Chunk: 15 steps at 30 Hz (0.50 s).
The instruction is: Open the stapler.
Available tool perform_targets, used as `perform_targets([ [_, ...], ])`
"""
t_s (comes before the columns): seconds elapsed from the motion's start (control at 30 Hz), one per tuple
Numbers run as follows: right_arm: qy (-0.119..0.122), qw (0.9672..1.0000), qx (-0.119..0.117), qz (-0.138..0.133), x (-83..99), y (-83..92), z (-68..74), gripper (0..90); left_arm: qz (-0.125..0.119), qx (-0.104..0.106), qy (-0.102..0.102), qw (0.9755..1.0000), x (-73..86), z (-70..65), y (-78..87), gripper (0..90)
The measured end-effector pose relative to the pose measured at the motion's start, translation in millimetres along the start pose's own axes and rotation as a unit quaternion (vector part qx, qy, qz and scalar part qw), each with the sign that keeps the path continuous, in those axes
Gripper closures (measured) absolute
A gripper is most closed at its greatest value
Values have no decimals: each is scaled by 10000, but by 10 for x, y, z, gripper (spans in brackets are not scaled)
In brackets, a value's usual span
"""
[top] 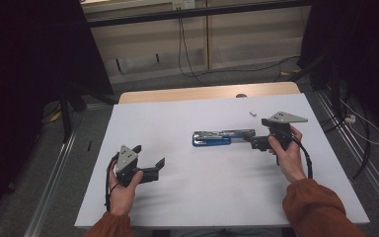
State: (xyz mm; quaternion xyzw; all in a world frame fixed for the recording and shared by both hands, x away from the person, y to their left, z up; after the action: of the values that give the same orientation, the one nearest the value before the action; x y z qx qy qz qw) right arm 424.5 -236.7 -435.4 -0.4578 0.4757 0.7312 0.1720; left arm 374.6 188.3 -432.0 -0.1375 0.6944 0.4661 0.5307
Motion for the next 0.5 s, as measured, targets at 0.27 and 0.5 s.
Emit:
perform_targets([
  [0.27, 119, 9999, 35, 105, -16, -33, 1, 47, -15, -179, 133, 9998, 118, 15, 229, 35],
  [0.5, 245, 9987, 445, 16, -52, -11, -96, 68, -26, -256, 216, 9994, 152, 11, 291, 39],
])
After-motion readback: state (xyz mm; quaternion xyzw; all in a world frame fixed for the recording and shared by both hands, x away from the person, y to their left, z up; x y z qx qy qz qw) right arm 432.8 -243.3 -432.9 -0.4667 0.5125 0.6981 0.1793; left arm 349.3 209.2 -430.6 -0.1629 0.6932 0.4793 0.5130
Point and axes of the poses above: each handheld gripper's, and its own axes: y roughly backward along the jaws, x roughly out of its underside, z roughly to its left, the point moved 3 cm from there along -y, roughly forward along the jaws, and after that the axes turned 9 degrees about z, right-handed, at the moved point
